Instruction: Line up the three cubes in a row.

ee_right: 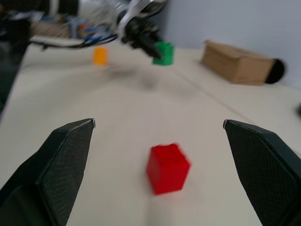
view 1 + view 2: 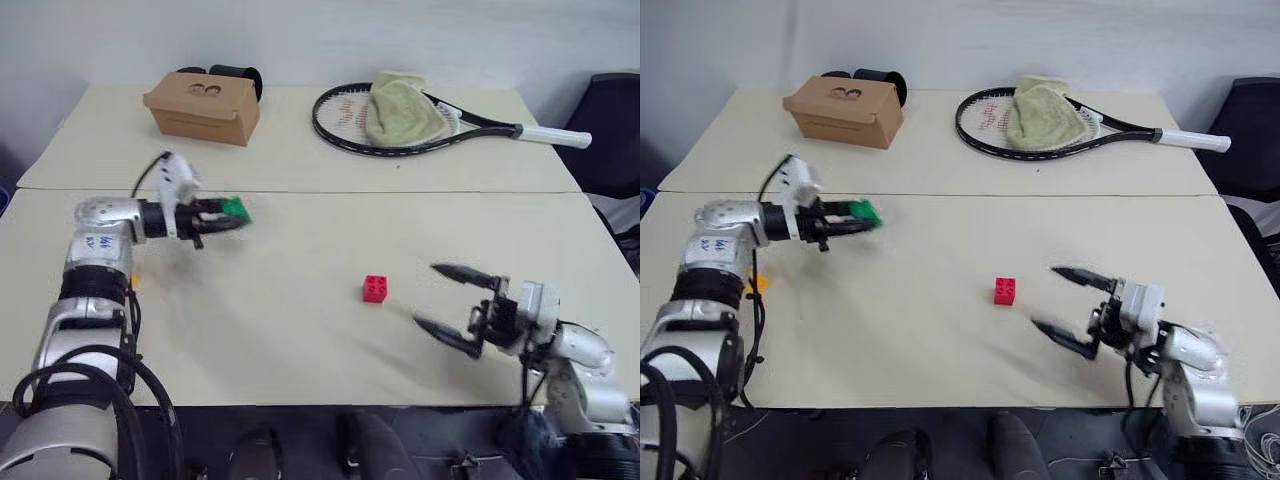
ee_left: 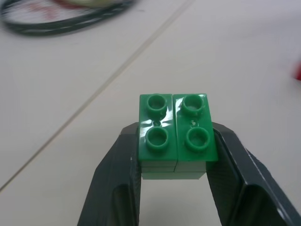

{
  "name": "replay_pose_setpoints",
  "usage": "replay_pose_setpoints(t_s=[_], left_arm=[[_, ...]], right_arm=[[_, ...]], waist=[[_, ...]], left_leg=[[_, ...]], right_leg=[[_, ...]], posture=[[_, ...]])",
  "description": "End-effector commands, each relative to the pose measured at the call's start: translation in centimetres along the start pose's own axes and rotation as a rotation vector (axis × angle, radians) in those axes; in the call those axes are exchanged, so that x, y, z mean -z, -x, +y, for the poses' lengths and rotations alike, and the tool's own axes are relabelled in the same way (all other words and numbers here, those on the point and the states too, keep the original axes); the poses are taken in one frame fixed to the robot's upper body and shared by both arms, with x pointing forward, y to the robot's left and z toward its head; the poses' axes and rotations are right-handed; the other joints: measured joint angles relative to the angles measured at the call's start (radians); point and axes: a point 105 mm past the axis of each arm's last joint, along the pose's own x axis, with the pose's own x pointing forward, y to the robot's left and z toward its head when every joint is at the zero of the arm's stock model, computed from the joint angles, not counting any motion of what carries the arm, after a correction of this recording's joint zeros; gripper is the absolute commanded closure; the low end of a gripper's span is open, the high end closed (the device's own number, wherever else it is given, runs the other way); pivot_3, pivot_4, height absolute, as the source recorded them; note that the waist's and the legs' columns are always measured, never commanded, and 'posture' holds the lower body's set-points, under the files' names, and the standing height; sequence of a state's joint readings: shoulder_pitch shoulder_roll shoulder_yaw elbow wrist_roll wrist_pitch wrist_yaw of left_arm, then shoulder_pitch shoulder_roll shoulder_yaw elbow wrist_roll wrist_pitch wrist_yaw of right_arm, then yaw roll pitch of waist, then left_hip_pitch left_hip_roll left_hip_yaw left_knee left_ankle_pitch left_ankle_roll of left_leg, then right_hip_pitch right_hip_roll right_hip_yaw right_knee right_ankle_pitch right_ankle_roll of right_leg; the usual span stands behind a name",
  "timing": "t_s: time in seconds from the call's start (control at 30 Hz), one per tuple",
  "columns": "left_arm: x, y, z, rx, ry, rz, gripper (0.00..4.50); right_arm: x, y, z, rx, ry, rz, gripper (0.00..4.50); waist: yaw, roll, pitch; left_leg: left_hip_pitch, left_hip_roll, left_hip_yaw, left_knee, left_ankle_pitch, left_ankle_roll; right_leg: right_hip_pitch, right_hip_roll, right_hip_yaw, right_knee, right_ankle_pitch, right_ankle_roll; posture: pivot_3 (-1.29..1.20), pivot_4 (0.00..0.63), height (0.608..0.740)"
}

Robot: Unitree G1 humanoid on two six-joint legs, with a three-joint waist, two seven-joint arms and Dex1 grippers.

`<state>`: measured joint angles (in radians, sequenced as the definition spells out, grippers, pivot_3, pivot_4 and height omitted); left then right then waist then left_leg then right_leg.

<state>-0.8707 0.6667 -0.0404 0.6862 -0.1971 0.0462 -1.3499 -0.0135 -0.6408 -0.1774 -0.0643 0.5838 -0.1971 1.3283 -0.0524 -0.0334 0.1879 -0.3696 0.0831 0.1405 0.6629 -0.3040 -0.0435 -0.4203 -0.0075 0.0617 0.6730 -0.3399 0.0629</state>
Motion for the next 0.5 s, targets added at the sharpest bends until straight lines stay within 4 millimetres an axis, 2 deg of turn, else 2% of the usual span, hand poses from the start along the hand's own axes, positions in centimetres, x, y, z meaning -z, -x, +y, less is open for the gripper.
replay_pose_setpoints(t_s=[0.03, 0.13, 0.2, 0.37, 0.5], left_arm=[[-0.6, -3.9, -5.8, 0.324, -0.112, 0.066, 3.01], [0.3, -5.8, -7.7, 0.380, -0.132, 0.106, 3.01], [1.0, -6.9, -8.2, 0.383, -0.152, 0.133, 3.01], [1.6, -8.2, -8.3, 0.366, -0.168, 0.156, 3.01], [1.5, -9.1, -6.8, 0.286, -0.180, 0.161, 3.01]], right_arm=[[-0.8, 1.5, 0.3, -0.048, 0.017, 0.027, 0.00], [-0.7, 1.7, 0.1, -0.031, 0.003, 0.034, 0.00], [-0.7, 1.6, 0.1, -0.021, -0.002, 0.031, 0.00], [-1.0, 1.0, 0.2, -0.004, -0.010, 0.015, 0.00], [-1.3, 0.5, 0.4, 0.020, -0.012, 0.000, 0.00]], waist=[[0.000, 0.000, 0.000], [-0.006, 0.000, 0.000], [-0.007, 0.000, 0.000], [-0.003, 0.000, 0.000], [0.001, 0.000, 0.000]], left_leg=[[0.000, 0.000, 0.000, 0.000, 0.000, 0.000], [0.002, 0.001, -0.002, 0.003, 0.000, 0.000], [0.004, 0.001, -0.003, 0.003, 0.000, 0.000], [0.007, 0.000, -0.011, 0.001, 0.000, 0.001], [0.007, 0.000, -0.011, 0.002, -0.001, 0.002]], right_leg=[[0.000, 0.000, 0.001, 0.000, 0.000, 0.000], [0.002, 0.000, 0.004, 0.002, 0.000, 0.001], [0.004, 0.002, 0.011, 0.002, 0.000, 0.001], [0.007, 0.002, 0.014, 0.000, 0.000, 0.001], [0.008, 0.002, 0.013, -0.001, 0.000, 0.001]], posture=[[0.00, 0.150, 0.740], [0.00, 0.150, 0.740], [0.00, 0.150, 0.740], [0.00, 0.150, 0.740], [0.00, 0.150, 0.740]])
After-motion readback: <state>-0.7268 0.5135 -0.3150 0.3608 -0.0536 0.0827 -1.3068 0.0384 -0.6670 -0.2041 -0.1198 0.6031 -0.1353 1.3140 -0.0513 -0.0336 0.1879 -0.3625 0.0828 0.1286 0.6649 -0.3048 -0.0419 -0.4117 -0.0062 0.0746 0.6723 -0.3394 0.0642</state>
